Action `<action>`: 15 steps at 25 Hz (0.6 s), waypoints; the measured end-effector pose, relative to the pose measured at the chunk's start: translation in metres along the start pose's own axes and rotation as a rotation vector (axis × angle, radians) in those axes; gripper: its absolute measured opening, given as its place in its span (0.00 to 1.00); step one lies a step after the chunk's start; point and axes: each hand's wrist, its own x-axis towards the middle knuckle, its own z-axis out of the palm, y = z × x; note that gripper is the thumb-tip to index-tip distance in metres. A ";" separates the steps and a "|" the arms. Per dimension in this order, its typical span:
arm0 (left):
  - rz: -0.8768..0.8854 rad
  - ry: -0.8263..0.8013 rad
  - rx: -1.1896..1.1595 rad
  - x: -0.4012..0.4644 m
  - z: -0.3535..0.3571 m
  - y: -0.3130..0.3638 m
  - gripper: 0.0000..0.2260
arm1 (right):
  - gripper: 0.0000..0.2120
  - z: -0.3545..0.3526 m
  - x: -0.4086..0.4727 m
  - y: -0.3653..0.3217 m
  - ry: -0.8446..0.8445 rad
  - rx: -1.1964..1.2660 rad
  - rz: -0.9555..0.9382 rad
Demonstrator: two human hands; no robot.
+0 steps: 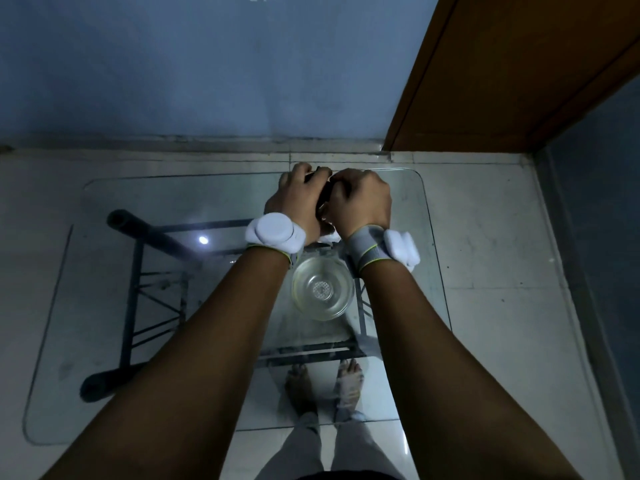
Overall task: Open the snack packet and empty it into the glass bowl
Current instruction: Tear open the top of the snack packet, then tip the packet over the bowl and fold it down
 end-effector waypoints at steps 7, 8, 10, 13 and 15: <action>0.141 0.148 0.024 -0.010 -0.006 0.032 0.10 | 0.22 0.000 -0.037 0.037 0.170 0.628 0.436; 0.150 0.150 0.015 -0.013 -0.006 0.036 0.11 | 0.23 0.006 -0.042 0.044 0.192 0.736 0.569; 0.148 0.165 -0.039 -0.019 -0.005 0.044 0.13 | 0.25 0.022 -0.047 0.060 0.177 0.928 0.796; 0.090 0.209 -0.263 -0.029 0.002 0.047 0.15 | 0.32 0.041 -0.057 0.082 0.035 1.092 1.009; 0.026 0.218 -0.419 -0.037 0.012 0.043 0.15 | 0.27 0.041 -0.063 0.086 -0.010 1.232 1.127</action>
